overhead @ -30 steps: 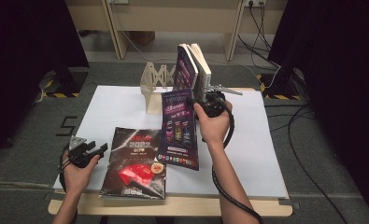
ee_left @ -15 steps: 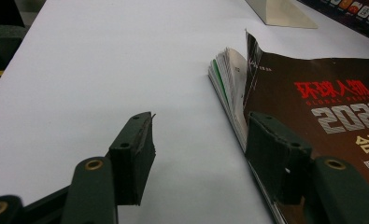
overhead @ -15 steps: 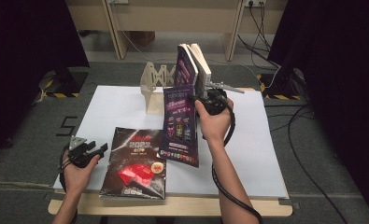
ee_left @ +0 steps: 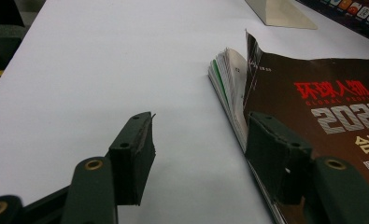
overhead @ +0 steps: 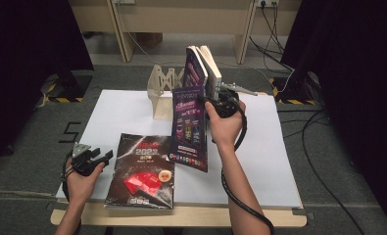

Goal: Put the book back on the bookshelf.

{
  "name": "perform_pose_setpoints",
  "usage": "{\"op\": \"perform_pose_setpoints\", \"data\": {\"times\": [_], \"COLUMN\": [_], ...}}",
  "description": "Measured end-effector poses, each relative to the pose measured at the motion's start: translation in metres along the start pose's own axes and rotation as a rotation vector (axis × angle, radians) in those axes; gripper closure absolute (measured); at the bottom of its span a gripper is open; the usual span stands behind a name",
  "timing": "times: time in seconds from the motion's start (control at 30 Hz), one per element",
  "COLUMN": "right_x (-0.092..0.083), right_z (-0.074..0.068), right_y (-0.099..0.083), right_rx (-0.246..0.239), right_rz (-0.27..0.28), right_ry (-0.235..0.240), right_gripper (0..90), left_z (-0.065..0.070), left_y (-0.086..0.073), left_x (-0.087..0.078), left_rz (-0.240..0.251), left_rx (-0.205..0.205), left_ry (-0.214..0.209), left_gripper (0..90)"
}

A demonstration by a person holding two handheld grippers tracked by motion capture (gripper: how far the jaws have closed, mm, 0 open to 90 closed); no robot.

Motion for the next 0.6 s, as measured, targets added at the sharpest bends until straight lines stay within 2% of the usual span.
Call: {"op": "perform_pose_setpoints", "data": {"times": [0.6], "right_x": [0.000], "right_z": [0.000], "right_y": [0.014], "right_rx": [-0.020], "right_rz": [0.043], "right_ry": [-0.019], "right_gripper": [84.6], "left_z": [0.000], "left_y": [0.000], "left_x": [0.000], "left_rz": [0.006], "left_rx": [0.003], "left_ry": [0.003], "left_gripper": [40.6]}}
Point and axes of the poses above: each handheld gripper's, and its own axes: x roughly forward along the jaws, y roughly out of its top, z roughly to its right, the point moved 5 cm from there along x, roughly forward along the jaws, and after that the axes turned 5 degrees about -x, right-handed, at the moved point
